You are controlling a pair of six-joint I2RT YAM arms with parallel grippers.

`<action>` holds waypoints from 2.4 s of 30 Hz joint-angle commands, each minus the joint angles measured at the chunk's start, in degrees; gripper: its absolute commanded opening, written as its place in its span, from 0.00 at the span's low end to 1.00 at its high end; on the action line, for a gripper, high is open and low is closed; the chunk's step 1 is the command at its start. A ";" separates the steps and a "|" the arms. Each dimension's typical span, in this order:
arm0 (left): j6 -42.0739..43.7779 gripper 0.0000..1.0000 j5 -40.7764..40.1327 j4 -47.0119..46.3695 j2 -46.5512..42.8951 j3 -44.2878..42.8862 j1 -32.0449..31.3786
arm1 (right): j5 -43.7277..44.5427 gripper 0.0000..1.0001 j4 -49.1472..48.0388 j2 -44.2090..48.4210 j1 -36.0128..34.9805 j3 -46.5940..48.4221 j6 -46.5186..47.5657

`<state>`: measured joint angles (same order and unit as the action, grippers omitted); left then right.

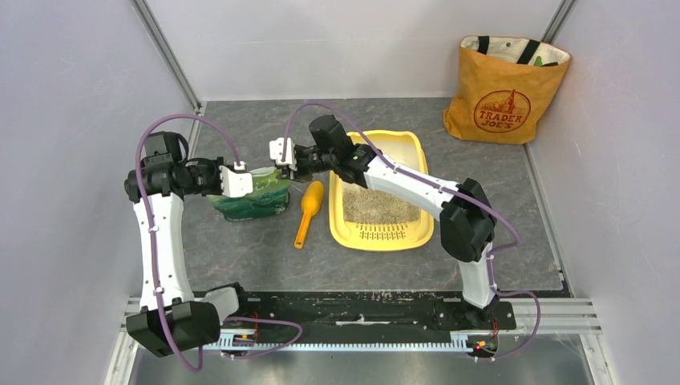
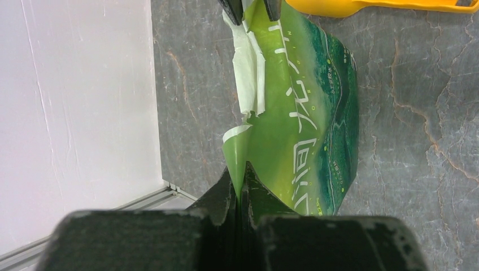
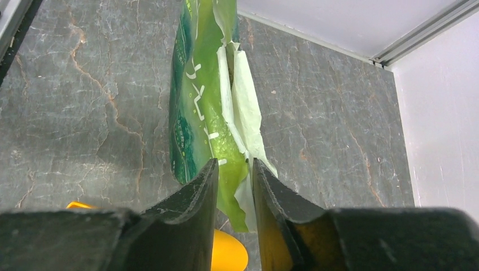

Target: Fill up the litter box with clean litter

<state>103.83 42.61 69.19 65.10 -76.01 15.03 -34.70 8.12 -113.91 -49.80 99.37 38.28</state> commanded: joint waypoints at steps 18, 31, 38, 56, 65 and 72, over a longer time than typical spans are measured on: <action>-9.56 0.02 4.39 -9.46 -0.55 -1.14 -0.17 | -9.10 0.00 22.46 -0.55 -1.43 12.68 7.92; -13.76 0.02 6.00 -10.83 -1.25 0.16 -0.44 | -11.87 0.00 31.78 -6.79 -1.63 21.21 5.84; -14.95 0.02 5.84 -10.83 -1.75 0.91 -0.44 | -13.47 0.00 32.50 -7.84 -1.48 21.10 1.80; -11.60 0.02 7.64 -10.83 -2.78 2.09 -0.44 | -14.50 0.45 18.83 -1.09 2.73 20.30 -21.80; -11.37 0.02 7.68 -10.83 -2.76 1.78 -0.44 | -4.27 0.44 18.45 -6.66 3.40 25.72 -25.58; -11.21 0.02 7.65 -10.83 -2.27 1.74 -0.48 | -1.72 0.43 22.76 -9.26 2.40 27.28 -21.85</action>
<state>90.91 45.06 61.58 64.07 -73.41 14.66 -39.00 28.27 -121.64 -46.50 124.33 14.52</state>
